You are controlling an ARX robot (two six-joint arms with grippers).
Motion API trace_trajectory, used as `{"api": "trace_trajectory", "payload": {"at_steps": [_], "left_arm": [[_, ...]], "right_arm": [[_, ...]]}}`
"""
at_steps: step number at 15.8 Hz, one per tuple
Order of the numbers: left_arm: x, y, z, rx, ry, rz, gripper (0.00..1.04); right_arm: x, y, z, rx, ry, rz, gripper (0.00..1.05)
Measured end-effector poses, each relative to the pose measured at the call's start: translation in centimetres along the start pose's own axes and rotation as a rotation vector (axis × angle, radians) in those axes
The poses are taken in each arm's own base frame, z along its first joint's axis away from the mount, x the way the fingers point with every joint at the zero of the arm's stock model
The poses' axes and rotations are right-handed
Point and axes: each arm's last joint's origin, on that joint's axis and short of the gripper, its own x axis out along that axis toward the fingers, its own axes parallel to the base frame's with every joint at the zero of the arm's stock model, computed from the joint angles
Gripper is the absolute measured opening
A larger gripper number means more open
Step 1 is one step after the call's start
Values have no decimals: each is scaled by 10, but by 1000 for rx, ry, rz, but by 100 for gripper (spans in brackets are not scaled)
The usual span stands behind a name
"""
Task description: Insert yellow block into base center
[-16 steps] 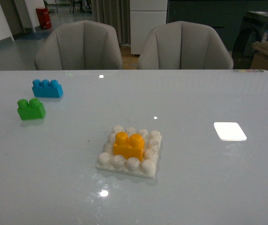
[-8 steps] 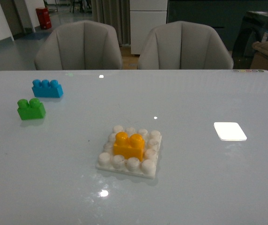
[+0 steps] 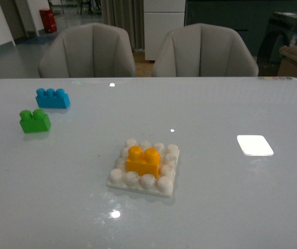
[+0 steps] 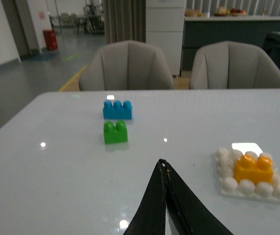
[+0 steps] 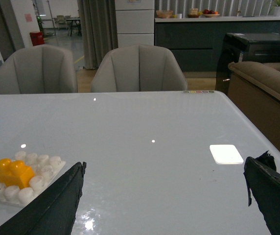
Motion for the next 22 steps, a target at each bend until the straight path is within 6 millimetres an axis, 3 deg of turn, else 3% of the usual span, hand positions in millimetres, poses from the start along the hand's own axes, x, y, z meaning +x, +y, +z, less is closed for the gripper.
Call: {"api": "trace_trajectory", "payload": {"at_steps": [7,15,22], "left_arm": [[0,0,0,0,2,0,2],[0,0,0,0,2,0,98],[0,0,0,2,2,0,98]], "right_arm": [[0,0,0,0,1,0,98],[0,0,0,0,1,0,98],[0,0,0,0,1,0,98]]}}
